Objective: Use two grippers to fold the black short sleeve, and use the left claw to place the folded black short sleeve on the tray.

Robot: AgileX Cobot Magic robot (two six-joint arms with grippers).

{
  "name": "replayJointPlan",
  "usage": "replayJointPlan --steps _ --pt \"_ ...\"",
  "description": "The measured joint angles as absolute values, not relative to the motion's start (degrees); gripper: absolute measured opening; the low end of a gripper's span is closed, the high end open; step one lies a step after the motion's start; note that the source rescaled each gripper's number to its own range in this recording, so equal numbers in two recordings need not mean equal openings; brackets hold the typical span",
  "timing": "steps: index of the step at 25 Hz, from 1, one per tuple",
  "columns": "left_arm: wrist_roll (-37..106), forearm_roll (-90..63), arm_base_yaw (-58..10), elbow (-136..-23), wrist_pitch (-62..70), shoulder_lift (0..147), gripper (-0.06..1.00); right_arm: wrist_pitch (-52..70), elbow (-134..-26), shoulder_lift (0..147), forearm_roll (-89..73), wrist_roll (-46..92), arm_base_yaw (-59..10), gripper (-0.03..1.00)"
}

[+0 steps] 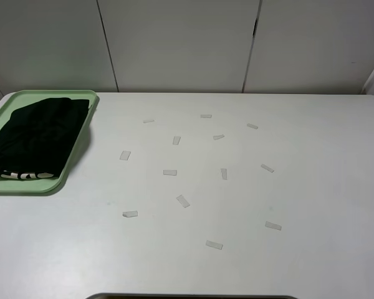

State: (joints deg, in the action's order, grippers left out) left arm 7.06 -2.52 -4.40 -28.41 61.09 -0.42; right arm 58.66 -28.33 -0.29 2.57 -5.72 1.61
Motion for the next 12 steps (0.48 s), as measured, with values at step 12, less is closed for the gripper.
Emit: replayJointPlan --steps 12 --pt "7.12 -2.52 -4.4 -28.41 61.09 -0.42 1.0 58.66 -28.33 -0.29 2.57 -5.72 1.61 1.0"
